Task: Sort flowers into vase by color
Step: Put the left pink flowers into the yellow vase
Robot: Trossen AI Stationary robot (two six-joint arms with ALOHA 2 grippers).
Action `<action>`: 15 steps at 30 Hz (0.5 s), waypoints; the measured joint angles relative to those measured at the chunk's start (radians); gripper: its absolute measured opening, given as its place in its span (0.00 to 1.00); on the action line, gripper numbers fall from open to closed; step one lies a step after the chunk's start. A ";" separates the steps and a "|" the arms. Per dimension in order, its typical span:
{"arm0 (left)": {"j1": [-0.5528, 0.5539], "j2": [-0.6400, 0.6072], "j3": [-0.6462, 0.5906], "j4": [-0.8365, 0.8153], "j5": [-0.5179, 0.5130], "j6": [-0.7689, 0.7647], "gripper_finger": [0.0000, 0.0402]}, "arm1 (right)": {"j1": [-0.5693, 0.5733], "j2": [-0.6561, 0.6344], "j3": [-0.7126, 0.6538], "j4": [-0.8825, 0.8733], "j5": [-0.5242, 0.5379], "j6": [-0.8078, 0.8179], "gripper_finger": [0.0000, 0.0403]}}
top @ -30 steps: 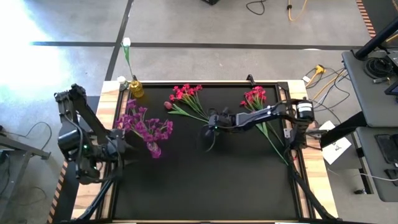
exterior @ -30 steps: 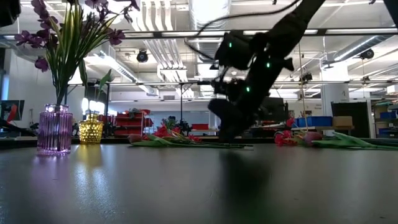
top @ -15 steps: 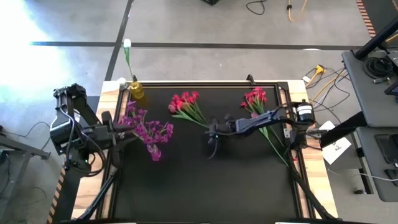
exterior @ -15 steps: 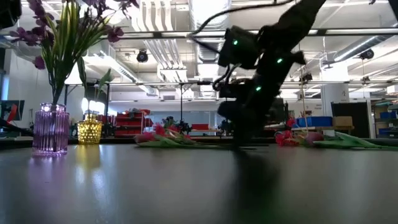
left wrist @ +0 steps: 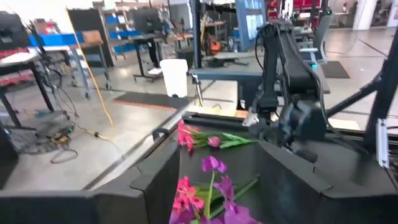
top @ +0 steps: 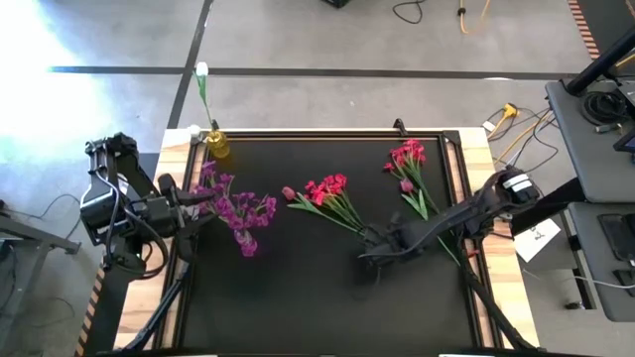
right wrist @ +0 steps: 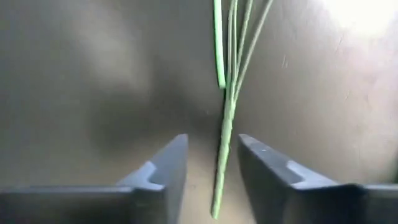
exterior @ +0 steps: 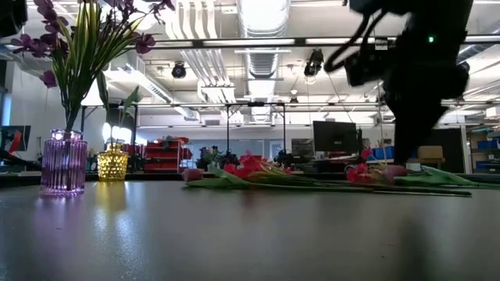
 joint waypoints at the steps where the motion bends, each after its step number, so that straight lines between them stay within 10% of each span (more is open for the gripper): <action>1: 0.002 -0.002 0.000 0.000 0.015 -0.002 0.50 | 0.000 -0.010 0.005 0.003 0.019 0.005 0.42; 7: 0.010 -0.001 -0.002 0.093 0.147 0.081 0.54 | -0.047 -0.040 0.053 0.019 0.140 -0.071 0.58; 15: 0.152 0.074 -0.069 0.632 0.560 0.598 0.51 | -0.205 0.026 0.051 0.205 0.109 -0.247 0.60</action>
